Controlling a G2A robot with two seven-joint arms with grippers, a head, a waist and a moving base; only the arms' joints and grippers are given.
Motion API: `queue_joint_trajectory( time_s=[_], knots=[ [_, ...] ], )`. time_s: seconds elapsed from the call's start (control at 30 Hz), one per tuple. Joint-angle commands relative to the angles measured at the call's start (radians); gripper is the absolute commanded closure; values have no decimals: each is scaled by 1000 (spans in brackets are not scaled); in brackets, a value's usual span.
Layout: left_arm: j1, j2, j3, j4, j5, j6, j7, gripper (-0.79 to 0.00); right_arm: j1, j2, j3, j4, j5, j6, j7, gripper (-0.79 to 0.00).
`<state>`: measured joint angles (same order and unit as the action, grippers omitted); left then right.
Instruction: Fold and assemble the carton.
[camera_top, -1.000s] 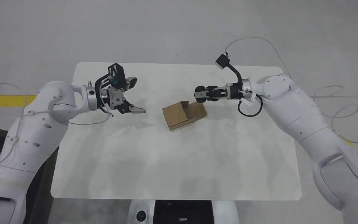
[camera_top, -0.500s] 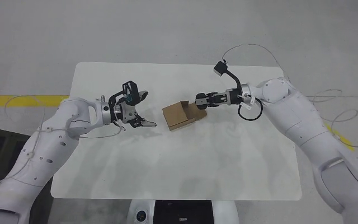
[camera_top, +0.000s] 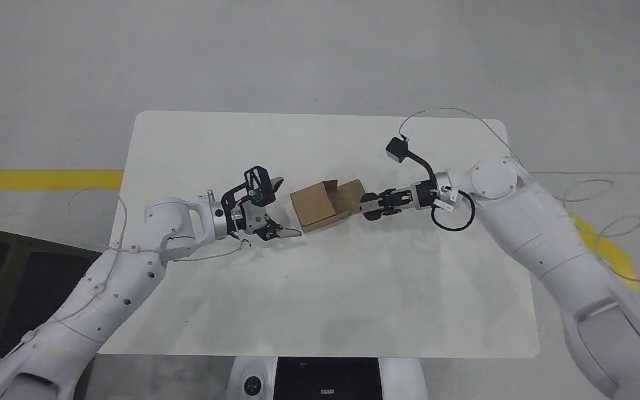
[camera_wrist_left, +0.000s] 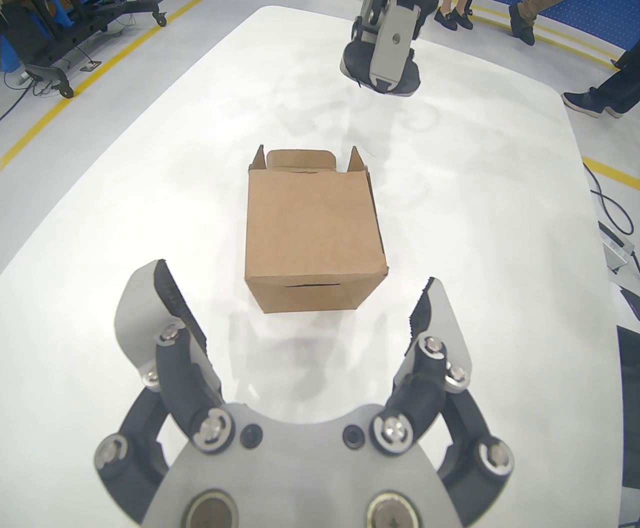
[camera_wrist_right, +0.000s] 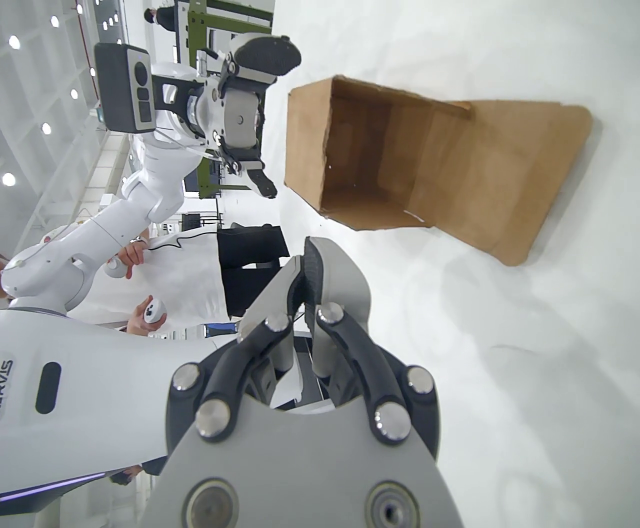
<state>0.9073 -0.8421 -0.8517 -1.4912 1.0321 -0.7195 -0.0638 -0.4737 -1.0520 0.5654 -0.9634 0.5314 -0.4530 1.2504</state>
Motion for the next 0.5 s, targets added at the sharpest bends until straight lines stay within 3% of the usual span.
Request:
queue_joint_trajectory(
  time_s=[0.0, 0.23, 0.47],
  knots=[
    [-6, -11, 20, 13, -2, 1, 8, -785, -11, 3, 5, -7, -13, 21, 4, 0],
    [-34, -48, 64, 61, -15, 24, 24, -785, -42, -2, 9, -5, -63, 69, -32, 0],
    [-75, -76, 87, 120, -4, 0, 22, -785, -52, -34, 1, 29, -80, 74, -128, 0]
  ],
)
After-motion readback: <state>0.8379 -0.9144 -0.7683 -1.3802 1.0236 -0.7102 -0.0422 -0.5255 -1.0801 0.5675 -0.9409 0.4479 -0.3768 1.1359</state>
